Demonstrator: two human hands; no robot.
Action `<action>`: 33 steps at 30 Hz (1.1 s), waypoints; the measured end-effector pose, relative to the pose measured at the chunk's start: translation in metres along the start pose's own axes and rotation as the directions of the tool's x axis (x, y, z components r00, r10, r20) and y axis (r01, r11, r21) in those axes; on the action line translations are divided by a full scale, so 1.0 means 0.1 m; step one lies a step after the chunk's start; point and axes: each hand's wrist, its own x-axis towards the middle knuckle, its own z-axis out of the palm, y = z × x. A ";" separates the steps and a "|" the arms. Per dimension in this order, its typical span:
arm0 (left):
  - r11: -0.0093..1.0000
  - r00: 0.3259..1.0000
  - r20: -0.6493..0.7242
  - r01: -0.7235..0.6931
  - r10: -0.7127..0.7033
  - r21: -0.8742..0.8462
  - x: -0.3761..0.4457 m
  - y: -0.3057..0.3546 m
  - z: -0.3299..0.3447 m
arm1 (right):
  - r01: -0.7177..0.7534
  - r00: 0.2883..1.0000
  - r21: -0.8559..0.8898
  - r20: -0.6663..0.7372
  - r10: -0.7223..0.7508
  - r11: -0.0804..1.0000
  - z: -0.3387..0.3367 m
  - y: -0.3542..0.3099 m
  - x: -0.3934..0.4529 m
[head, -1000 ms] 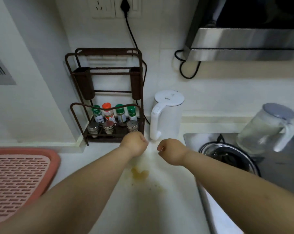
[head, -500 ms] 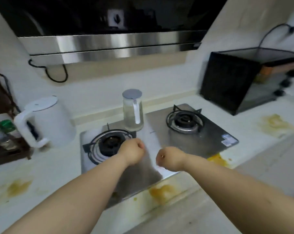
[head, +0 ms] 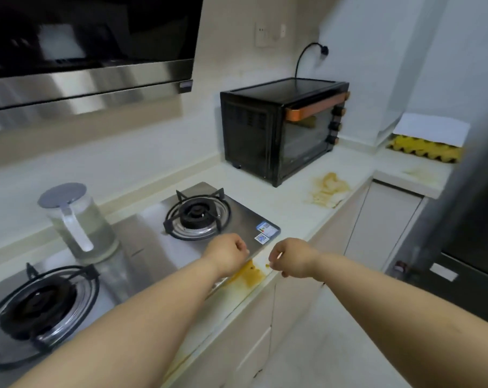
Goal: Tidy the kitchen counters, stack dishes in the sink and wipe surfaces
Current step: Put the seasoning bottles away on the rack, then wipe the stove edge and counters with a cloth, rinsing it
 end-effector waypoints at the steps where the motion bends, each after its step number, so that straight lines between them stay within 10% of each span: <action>1: 1.000 1.000 0.012 -0.006 0.006 0.016 0.07 0.03 -0.01 | -0.010 1.000 0.015 -0.004 0.010 1.000 -0.04 0.01 0.03; 12: 0.961 0.943 -0.217 0.220 -0.254 -0.167 -0.34 -0.31 -0.37 | 0.270 0.959 -0.096 0.119 -0.258 0.958 -0.05 -0.58 0.29; 22: 0.673 0.496 -0.456 0.568 -0.739 -0.473 -2.67 -0.86 -0.25 | 0.673 0.652 0.004 0.468 -0.596 0.739 1.14 -1.74 -0.70; 33: 0.373 0.028 -0.477 0.665 -0.878 -0.647 -5.68 -1.25 -0.12 | 0.917 0.194 0.142 0.660 -0.726 0.373 2.68 -3.04 -3.07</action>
